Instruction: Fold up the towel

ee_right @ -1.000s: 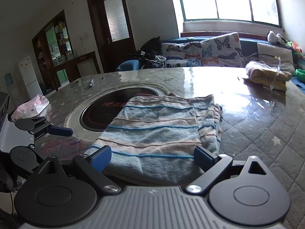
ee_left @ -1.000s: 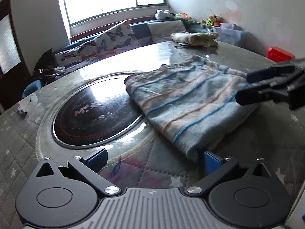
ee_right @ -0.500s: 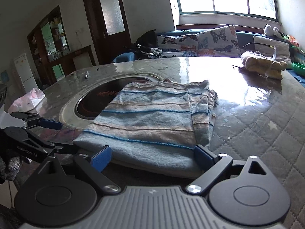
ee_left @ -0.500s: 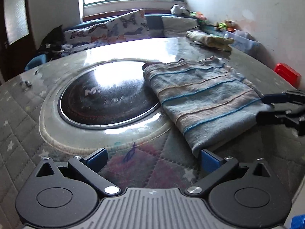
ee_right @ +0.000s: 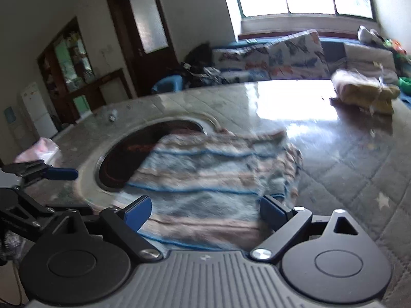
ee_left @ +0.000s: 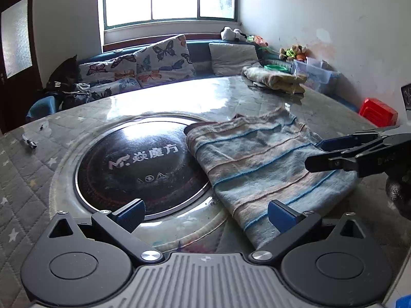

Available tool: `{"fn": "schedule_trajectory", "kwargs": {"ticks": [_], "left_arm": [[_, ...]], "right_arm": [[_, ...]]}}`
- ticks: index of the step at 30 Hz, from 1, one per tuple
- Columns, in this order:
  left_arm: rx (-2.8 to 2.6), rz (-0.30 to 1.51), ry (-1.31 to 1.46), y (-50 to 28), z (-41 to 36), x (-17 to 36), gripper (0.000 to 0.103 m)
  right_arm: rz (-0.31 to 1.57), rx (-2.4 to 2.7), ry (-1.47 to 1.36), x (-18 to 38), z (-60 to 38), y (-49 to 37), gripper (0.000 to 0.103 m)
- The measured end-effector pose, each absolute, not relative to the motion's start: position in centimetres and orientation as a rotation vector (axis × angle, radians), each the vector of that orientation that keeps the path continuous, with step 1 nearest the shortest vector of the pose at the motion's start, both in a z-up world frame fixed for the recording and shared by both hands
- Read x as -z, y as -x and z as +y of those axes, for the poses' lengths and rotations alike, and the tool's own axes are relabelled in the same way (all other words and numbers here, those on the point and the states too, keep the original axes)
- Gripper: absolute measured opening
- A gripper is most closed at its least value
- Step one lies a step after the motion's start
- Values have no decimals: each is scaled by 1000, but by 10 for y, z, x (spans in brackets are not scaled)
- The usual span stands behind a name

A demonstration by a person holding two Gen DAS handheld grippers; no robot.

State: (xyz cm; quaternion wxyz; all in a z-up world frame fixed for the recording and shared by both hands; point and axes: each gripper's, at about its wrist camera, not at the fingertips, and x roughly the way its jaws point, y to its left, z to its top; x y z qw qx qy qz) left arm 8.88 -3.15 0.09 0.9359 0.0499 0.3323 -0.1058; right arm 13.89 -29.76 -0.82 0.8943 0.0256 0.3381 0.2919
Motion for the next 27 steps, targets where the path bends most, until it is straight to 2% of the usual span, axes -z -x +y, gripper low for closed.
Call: {"fn": "schedule_trajectory", "kwargs": {"ticks": [27], "left_arm": [[192,733,-106,-116,-21,12,103]], "right_arm": [[751,-597,-10,-11,-273,-236,89]]}}
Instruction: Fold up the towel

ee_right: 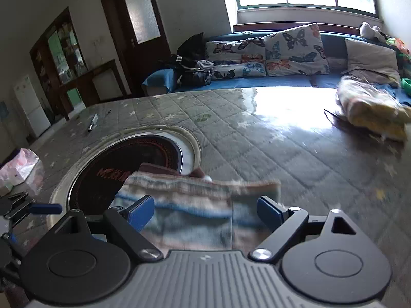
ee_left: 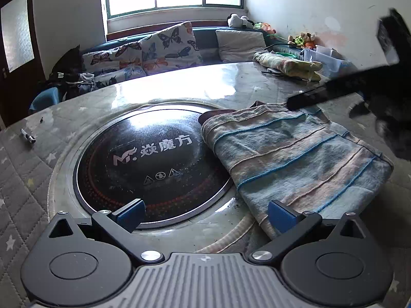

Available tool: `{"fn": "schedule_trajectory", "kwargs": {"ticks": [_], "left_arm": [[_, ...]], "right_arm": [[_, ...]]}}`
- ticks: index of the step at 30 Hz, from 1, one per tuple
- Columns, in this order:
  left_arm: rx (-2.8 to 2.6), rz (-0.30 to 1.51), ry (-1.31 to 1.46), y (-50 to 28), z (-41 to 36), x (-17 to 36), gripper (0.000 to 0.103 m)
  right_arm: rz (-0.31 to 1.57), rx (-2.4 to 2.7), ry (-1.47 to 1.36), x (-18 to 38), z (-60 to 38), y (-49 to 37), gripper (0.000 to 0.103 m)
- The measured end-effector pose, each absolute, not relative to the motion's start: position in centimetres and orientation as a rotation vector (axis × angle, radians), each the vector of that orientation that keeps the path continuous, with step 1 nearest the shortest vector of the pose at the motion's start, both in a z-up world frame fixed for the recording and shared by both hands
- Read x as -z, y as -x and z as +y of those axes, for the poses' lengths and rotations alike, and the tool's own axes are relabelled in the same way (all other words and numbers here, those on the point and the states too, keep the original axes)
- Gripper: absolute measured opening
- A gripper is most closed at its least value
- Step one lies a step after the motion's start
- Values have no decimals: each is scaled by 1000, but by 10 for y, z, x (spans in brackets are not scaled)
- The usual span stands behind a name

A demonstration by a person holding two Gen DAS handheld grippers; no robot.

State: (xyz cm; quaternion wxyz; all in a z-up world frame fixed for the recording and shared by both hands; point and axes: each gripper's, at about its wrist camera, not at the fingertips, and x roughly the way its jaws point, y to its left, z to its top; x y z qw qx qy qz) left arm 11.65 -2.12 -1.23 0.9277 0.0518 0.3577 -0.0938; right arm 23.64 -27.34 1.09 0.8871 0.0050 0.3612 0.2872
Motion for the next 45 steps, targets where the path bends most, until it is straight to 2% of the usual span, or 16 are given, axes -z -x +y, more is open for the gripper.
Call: {"fn": "schedule_trajectory", "kwargs": {"ticks": [7,17,28,34,45], "left_arm": [[191,743,-104,-118,-19,13,103],[190,740,-107,-113,-21,13,103],[204,750,-107,-110,-23,17,103],[208,756,-98,-112,-21,16,103],[172,752,-70,-120,-16,5,103]], "right_arm": [[815,-508,31,5,-263,-265,77],[762,-637,156,-13,-209,-241,76],[799,-633,330,16,-146,-249,77],[769,-627,262,3,-156,-251,76],[734,-580,235,-23,-226,-186,77]]}}
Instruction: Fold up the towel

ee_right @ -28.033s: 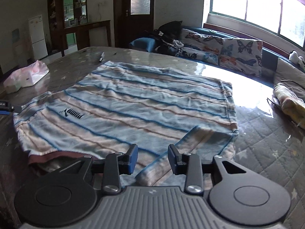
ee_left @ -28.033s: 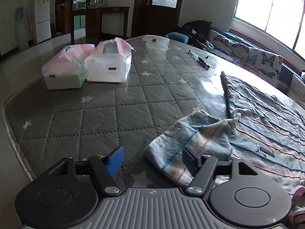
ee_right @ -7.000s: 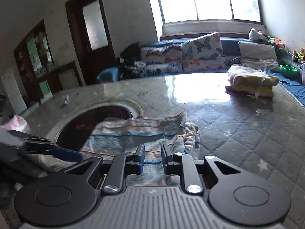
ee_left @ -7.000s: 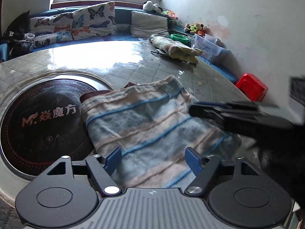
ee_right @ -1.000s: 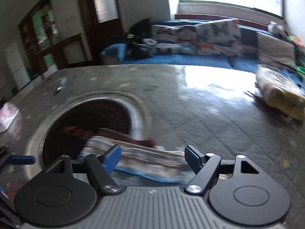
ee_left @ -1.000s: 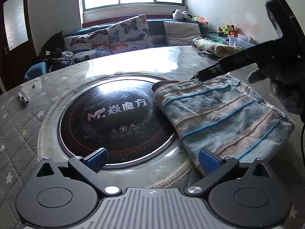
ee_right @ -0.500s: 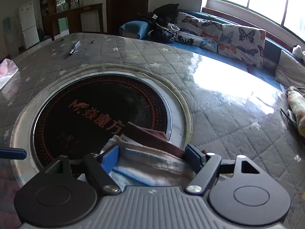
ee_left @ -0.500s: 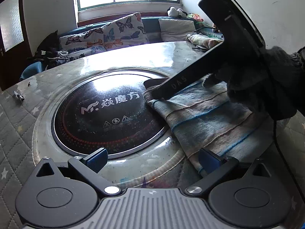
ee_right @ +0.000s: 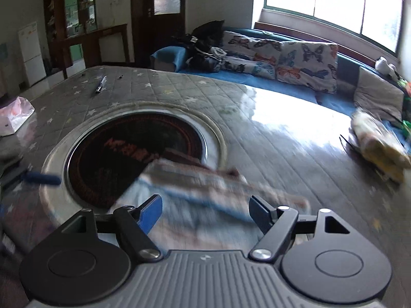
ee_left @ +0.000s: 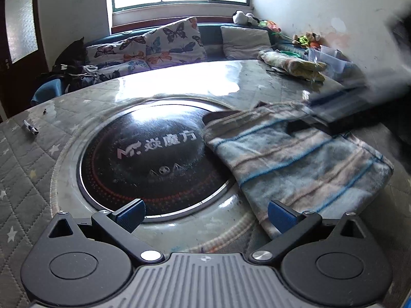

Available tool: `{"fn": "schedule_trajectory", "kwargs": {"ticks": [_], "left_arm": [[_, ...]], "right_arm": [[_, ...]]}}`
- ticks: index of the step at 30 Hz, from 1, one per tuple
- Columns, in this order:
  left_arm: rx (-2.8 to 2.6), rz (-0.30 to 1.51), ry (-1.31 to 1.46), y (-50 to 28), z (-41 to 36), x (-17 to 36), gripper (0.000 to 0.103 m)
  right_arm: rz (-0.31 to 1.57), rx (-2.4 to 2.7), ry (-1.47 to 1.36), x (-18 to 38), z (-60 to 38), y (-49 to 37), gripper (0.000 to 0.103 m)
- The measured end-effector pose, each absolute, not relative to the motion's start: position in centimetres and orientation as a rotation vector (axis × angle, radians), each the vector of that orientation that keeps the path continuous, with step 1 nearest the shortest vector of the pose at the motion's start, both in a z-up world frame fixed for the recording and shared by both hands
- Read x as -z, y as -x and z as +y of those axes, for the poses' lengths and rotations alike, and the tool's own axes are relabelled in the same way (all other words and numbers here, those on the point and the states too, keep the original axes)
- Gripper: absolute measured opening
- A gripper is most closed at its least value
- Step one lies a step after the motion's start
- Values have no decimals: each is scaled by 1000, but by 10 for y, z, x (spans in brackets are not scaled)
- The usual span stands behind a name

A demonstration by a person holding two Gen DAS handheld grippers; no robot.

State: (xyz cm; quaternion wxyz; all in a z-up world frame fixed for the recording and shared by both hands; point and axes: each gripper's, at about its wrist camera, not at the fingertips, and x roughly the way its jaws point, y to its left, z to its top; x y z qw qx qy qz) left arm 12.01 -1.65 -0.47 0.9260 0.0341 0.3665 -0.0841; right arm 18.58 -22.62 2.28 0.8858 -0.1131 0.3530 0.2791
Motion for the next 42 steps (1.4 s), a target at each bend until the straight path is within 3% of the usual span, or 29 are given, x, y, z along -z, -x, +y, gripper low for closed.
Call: {"fn": "schedule_trajectory", "kwargs": {"ticks": [16,28,42], "left_arm": [[178,760,-103,-115,-36,3,103],[190,707,-97,-104,-45,-10,103],[175,716,-106,-94,-54,-10,103]], "right_arm": [[650,-528,226,-5,-273,-101,76],[587,-468,56,-15,-299,-82,103],[562,-401,-58,-15,-313,-72,103]]}}
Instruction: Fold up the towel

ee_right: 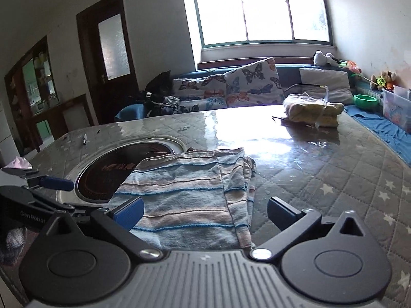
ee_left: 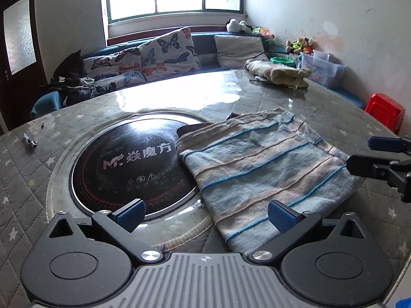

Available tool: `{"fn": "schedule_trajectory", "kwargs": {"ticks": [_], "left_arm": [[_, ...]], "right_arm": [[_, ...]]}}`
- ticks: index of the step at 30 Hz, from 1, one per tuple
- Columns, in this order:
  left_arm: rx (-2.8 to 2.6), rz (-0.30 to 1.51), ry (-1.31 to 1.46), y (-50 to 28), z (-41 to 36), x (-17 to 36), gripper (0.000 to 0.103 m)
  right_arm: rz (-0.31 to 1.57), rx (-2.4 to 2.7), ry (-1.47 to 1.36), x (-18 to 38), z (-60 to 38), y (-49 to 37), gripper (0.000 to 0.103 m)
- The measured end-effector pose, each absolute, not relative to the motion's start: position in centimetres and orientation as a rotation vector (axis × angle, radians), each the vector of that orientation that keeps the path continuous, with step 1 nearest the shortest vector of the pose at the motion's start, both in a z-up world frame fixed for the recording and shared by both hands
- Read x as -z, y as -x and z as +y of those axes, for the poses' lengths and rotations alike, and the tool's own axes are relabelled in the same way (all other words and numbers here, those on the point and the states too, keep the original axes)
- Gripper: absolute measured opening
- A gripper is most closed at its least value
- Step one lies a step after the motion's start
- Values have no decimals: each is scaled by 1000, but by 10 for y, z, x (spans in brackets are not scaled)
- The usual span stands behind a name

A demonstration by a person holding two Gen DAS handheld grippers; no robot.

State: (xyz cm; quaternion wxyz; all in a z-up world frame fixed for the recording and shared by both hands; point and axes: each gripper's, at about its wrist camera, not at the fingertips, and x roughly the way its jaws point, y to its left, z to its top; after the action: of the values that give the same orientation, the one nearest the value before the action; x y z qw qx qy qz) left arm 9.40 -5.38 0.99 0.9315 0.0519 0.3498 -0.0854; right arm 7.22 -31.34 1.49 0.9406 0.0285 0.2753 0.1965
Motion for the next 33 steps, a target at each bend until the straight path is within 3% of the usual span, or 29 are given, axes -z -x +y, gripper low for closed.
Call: {"fn": "schedule_trajectory", "kwargs": {"ticks": [33], "left_arm": [[193,784,-97,-72,-59,8,103]], "right_arm": [[602,-332,-24,-12,-300,-58,103]]}}
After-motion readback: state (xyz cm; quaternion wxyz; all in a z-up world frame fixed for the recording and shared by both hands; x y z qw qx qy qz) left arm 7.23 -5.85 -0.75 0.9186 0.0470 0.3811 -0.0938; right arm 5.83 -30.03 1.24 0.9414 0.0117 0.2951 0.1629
